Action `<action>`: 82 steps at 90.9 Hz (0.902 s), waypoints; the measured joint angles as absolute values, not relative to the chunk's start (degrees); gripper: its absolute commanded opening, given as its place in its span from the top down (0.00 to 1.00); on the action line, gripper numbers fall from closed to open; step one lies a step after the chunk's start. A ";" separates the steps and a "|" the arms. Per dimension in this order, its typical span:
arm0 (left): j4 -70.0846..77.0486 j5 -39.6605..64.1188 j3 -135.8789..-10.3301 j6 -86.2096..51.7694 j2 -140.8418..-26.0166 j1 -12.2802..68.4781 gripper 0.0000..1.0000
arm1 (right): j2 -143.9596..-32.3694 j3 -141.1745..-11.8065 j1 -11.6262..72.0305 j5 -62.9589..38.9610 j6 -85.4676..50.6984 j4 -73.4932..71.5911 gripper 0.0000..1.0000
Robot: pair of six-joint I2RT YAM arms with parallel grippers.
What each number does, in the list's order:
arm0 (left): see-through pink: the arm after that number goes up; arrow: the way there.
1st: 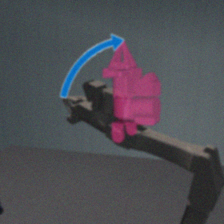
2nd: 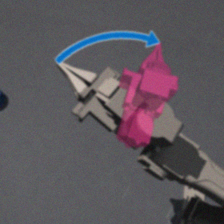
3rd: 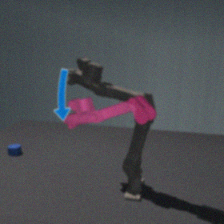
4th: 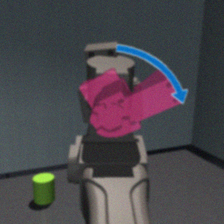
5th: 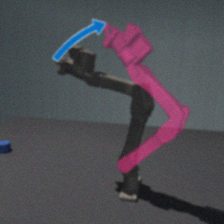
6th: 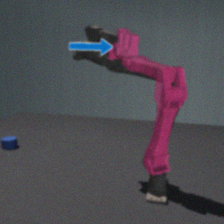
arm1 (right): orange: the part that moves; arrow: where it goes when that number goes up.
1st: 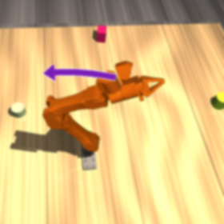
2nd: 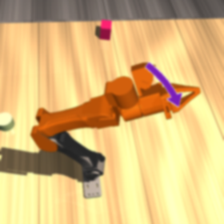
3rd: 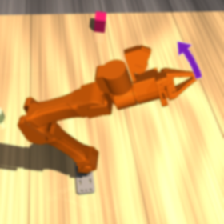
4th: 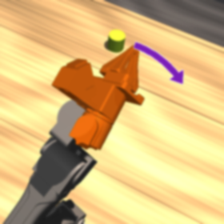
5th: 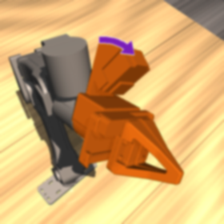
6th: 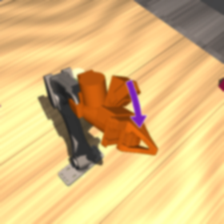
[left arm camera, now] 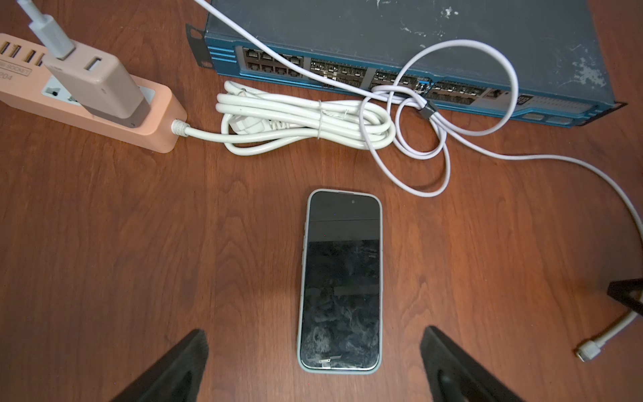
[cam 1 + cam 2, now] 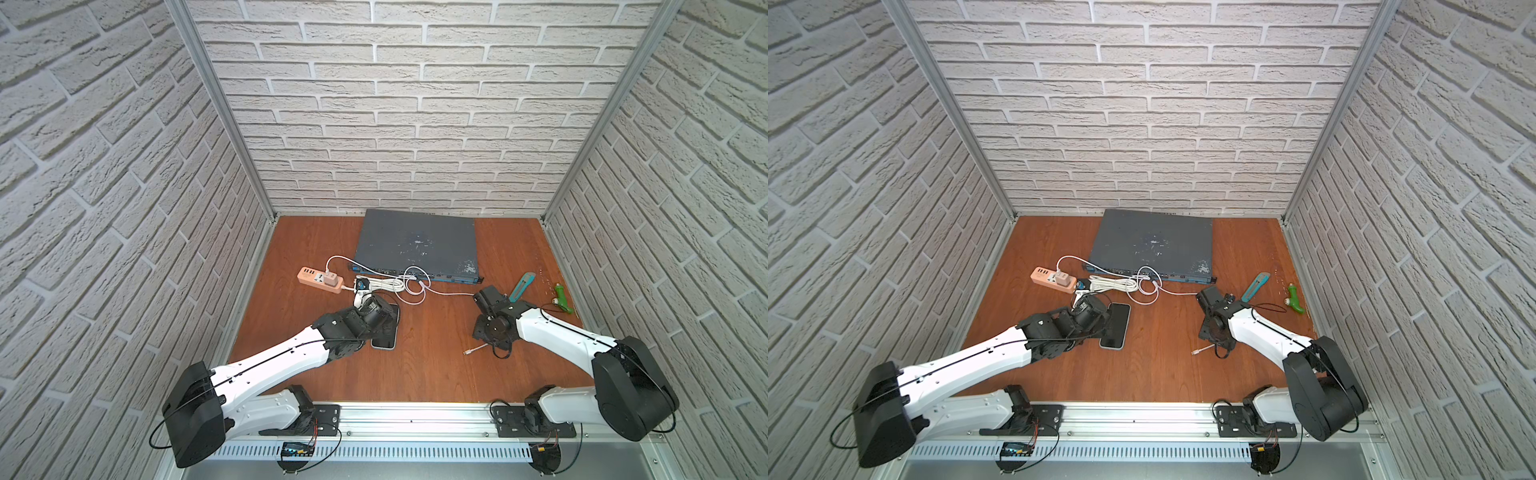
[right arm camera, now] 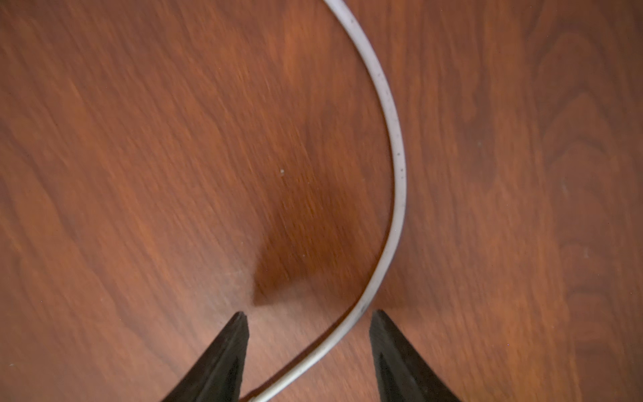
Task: Plug the charging cable into the phone
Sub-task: Pick up the charging cable from the center of the board.
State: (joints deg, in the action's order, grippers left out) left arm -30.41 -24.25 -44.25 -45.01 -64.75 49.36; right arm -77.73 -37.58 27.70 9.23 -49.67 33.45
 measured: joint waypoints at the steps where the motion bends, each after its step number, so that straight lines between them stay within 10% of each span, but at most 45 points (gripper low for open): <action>1: -30.41 -24.25 -44.25 -45.01 -64.75 49.36 0.02 | -77.73 -37.45 27.70 9.21 -49.71 33.41 0.41; 19: -30.37 -24.25 -44.25 -45.01 -64.77 49.30 0.02 | -77.71 -36.38 27.70 8.73 -49.89 33.17 0.49; 51: -30.39 -24.45 -44.25 -45.01 -65.17 48.97 0.02 | -79.83 -37.30 27.70 9.87 -50.68 31.09 0.96; 82: -29.69 -22.83 -44.03 -45.17 -64.01 48.66 0.02 | -80.88 -38.65 28.23 6.02 -50.33 28.80 0.97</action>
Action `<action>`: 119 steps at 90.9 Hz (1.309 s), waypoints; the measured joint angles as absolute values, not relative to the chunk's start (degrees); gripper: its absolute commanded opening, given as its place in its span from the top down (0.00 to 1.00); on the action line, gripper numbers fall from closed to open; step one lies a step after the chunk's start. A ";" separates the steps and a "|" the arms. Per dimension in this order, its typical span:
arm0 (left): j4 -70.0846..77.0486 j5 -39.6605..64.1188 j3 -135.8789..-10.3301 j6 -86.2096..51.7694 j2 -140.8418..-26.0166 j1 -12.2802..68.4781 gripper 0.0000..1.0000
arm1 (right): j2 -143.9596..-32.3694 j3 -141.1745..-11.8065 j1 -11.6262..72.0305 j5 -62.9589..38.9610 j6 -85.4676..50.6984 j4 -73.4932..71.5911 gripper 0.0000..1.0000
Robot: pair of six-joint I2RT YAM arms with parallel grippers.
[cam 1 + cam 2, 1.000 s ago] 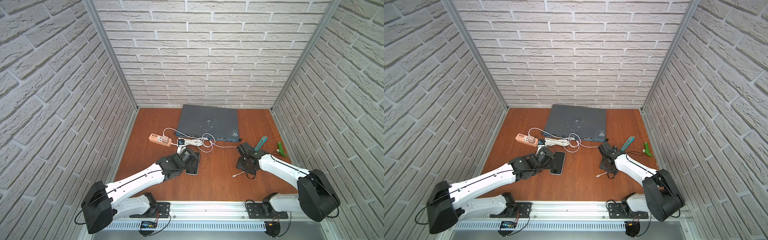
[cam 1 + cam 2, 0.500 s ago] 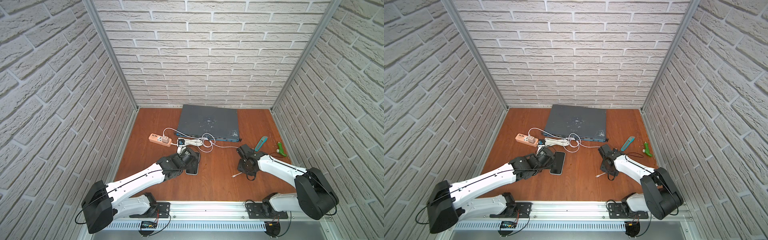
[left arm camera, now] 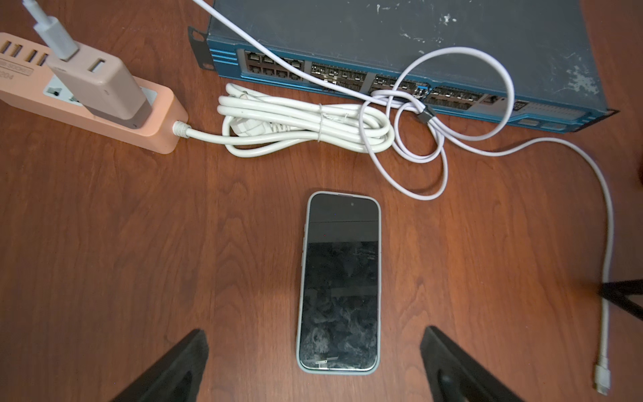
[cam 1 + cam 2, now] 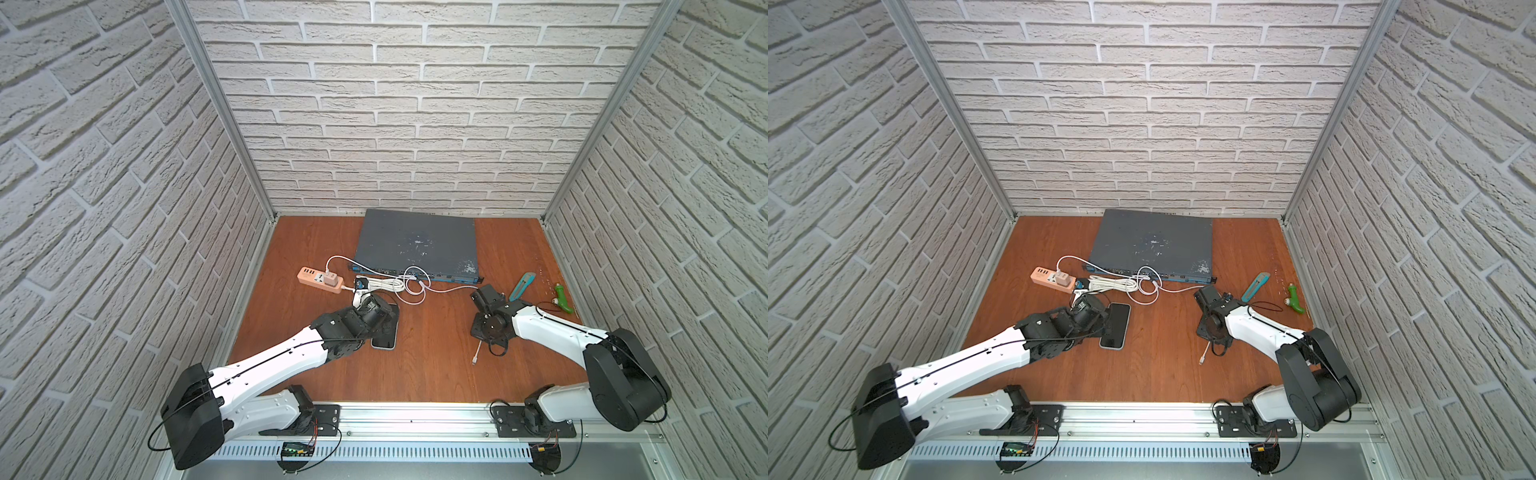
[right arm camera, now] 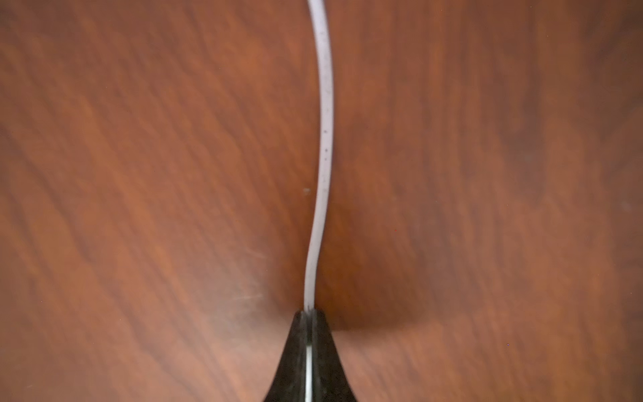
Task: Plug the charging cable into the phone
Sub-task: Pick up the charging cable from the center of the board.
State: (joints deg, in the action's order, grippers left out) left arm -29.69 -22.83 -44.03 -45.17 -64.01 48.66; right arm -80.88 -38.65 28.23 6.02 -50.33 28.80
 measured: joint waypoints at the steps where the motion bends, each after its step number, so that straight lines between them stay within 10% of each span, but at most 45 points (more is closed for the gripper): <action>1: -29.43 -22.52 -43.94 -45.17 -63.99 48.66 0.02 | -80.88 -38.76 28.42 5.37 -50.33 28.64 0.97; 88: 8.64 5.58 -46.06 -35.99 -82.83 55.48 0.21 | -73.10 -54.08 39.46 -4.10 -49.25 28.95 0.97; 119: 8.71 7.70 -47.18 -36.03 -85.38 55.53 0.47 | -70.94 -54.13 39.68 -4.05 -49.28 29.58 0.97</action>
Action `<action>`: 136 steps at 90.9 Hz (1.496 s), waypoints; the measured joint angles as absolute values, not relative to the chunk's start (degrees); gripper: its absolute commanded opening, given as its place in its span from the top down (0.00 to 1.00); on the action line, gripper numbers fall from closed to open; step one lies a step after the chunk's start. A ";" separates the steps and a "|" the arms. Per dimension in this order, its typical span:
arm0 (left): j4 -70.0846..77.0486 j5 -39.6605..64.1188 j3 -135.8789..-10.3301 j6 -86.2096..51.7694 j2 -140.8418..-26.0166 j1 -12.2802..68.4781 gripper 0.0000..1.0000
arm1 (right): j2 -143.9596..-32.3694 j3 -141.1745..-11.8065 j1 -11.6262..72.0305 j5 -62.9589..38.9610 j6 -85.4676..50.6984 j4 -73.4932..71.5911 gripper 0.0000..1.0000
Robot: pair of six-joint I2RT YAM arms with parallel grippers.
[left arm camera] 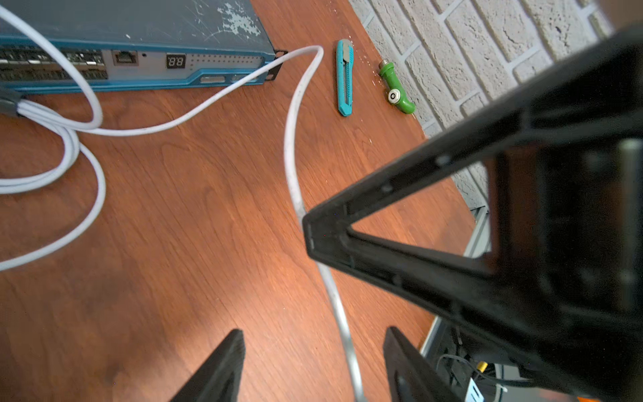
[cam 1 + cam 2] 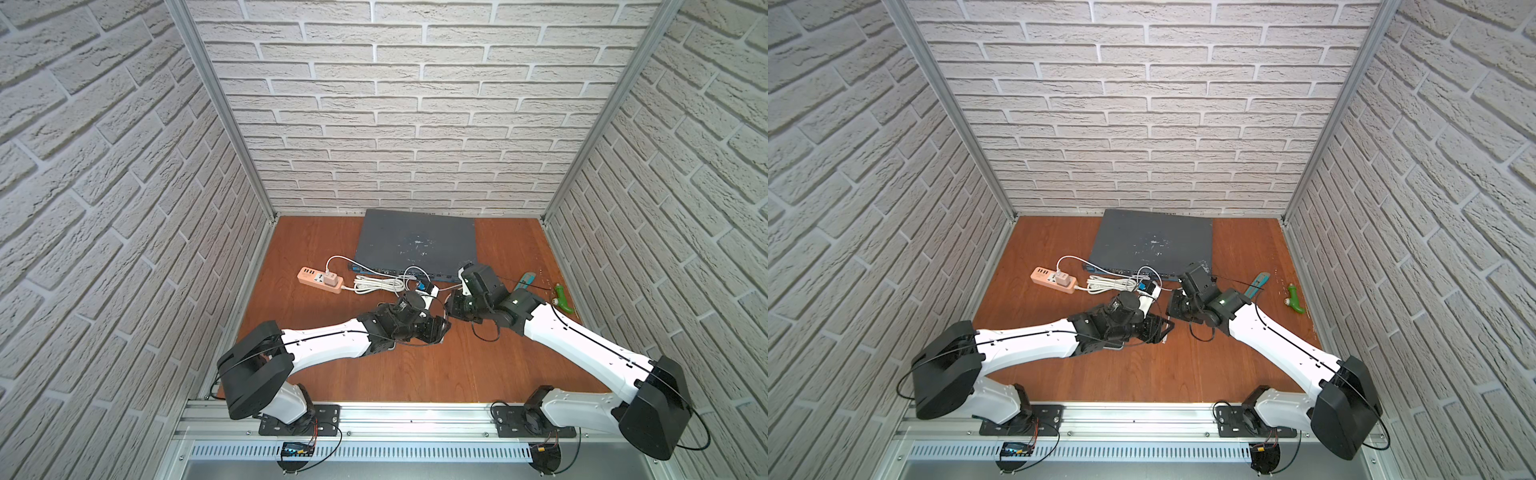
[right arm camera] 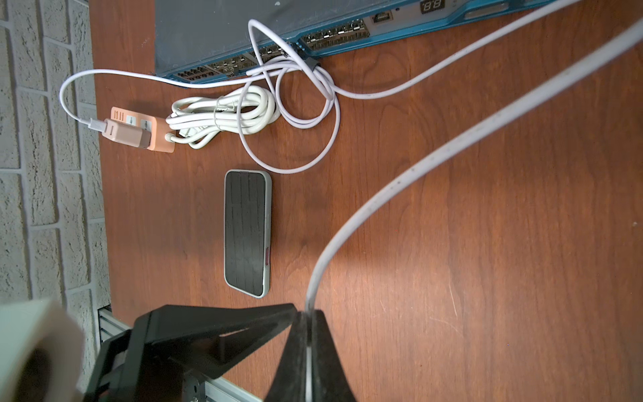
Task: Plug the charging cable into the phone
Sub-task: Pick up the charging cable from the center of the board.
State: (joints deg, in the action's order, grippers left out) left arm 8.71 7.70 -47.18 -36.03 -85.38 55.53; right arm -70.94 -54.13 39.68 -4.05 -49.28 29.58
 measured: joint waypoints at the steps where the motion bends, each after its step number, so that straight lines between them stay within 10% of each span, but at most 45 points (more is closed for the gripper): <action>1: 8.67 7.77 -47.22 -36.03 -85.45 55.53 0.49 | -70.85 -54.13 39.68 -4.05 -49.28 29.58 0.97; 14: 8.69 9.19 -47.77 -35.90 -86.48 55.53 1.00 | -70.48 -54.13 39.88 -3.86 -49.28 29.58 0.97; 29: 8.43 10.41 -48.56 -35.79 -86.61 55.64 1.00 | -70.48 -54.13 39.92 -3.57 -49.25 29.63 0.91; 45: 5.10 10.57 -48.80 -34.96 -85.73 55.55 1.00 | -70.24 -54.15 39.94 -1.23 -46.35 30.87 0.30; 61: 0.82 11.40 -48.53 -36.14 -81.43 53.39 1.00 | -65.91 -54.46 40.01 6.79 -38.59 34.76 0.04; 96: -4.08 20.12 -44.07 -46.46 -70.39 42.06 1.00 | -54.22 -45.21 40.07 0.30 -12.80 23.31 0.05; 136: -15.46 24.21 -45.80 -43.13 -67.55 42.00 1.00 | -71.42 -54.92 48.07 -8.40 15.38 23.97 0.14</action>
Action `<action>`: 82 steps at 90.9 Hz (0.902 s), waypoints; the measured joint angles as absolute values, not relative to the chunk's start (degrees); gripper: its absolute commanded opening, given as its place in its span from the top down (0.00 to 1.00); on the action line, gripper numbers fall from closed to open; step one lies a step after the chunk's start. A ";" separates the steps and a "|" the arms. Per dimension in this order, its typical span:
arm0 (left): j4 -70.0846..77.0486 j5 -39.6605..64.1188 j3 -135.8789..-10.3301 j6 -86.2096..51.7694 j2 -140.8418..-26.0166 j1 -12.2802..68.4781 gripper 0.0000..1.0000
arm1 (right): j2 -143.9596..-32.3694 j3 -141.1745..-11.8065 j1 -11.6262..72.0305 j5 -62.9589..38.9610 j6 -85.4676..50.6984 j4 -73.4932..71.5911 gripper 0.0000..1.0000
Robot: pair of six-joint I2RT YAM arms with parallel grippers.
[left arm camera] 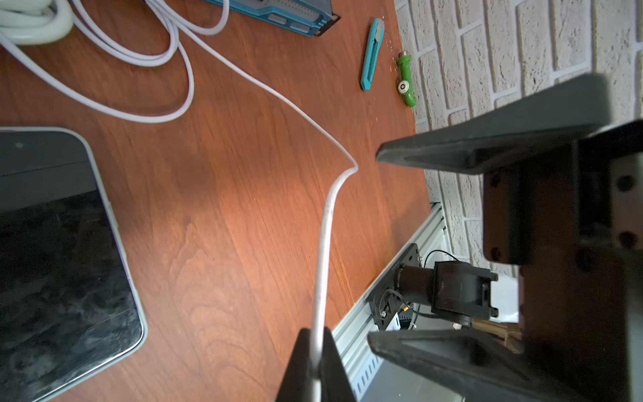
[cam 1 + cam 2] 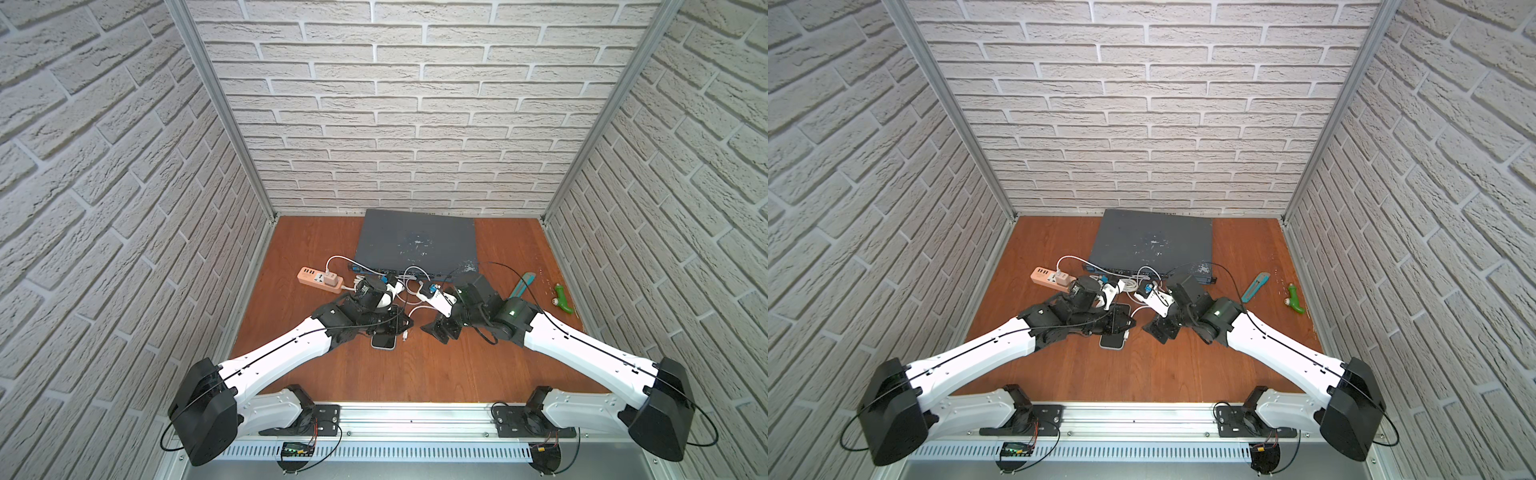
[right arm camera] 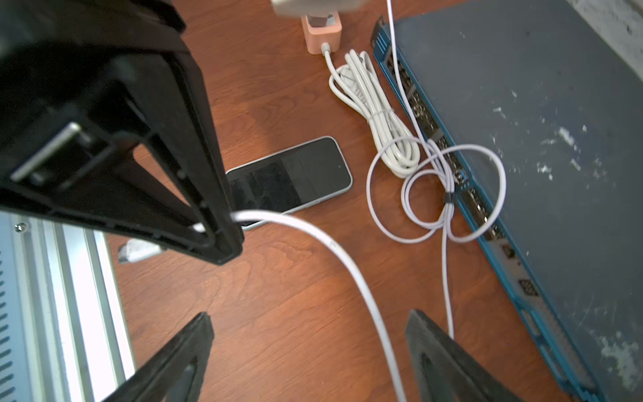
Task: Plug the charging cable into the phone
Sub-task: Pick up the charging cable from the center of the board.
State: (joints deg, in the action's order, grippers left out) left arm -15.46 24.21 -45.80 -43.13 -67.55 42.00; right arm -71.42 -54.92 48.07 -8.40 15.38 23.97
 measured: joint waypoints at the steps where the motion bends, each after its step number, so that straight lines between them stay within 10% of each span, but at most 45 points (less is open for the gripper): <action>1: -15.53 24.25 -45.80 -43.11 -67.53 42.02 1.00 | -71.77 -55.16 48.21 -8.32 15.73 23.97 0.14; 45: -18.02 24.53 -46.68 -41.89 -66.67 42.02 1.00 | -79.31 -56.60 48.93 -3.49 22.79 21.82 0.59; 59: -18.50 24.51 -46.72 -41.87 -66.02 42.02 1.00 | -81.10 -56.60 48.93 -3.33 23.27 20.53 0.87; 73: -19.49 23.27 -46.96 -41.43 -65.34 41.98 0.07 | -82.24 -56.69 48.93 -3.64 22.81 20.88 0.97; 82: -20.53 21.28 -46.96 -41.52 -63.18 41.56 0.02 | -81.87 -56.69 48.90 -3.40 22.15 21.04 0.97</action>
